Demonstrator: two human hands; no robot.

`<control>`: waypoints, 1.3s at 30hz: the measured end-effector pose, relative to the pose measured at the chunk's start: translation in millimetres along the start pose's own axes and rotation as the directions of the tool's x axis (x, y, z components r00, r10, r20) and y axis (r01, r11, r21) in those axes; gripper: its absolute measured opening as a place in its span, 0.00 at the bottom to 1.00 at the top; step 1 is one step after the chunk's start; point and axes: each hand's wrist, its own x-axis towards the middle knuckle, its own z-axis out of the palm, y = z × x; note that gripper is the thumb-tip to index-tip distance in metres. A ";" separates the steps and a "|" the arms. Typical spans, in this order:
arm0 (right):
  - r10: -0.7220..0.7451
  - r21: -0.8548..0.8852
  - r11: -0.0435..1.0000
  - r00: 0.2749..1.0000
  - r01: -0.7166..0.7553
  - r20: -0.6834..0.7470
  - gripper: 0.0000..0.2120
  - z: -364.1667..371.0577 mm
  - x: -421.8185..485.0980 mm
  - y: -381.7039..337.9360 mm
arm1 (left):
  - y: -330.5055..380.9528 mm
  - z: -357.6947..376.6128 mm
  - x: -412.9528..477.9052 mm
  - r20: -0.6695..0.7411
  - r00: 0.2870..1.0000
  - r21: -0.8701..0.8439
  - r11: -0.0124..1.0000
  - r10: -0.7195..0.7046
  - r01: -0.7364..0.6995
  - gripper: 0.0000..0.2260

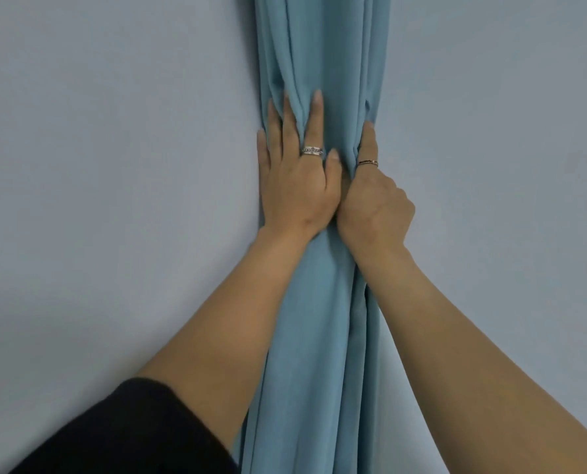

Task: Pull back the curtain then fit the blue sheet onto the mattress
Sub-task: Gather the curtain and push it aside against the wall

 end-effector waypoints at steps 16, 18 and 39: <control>-0.025 0.229 0.973 0.998 0.036 -0.049 0.38 -17.2 -30.7 7.0 | -1.7 -11.9 -15.7 0.311 0.937 -0.380 0.884 -0.156 0.273 0.28; 0.026 0.513 0.858 0.999 -0.041 0.036 0.46 -30.6 -54.7 4.7 | -1.9 -40.3 -40.6 0.113 0.973 -0.448 0.864 -0.199 0.229 0.29; -0.013 0.790 0.571 0.959 -0.224 0.282 0.51 -136.6 -211.3 -97.0 | 23.4 -280.9 -150.1 0.162 0.898 -0.269 0.857 -0.409 0.439 0.36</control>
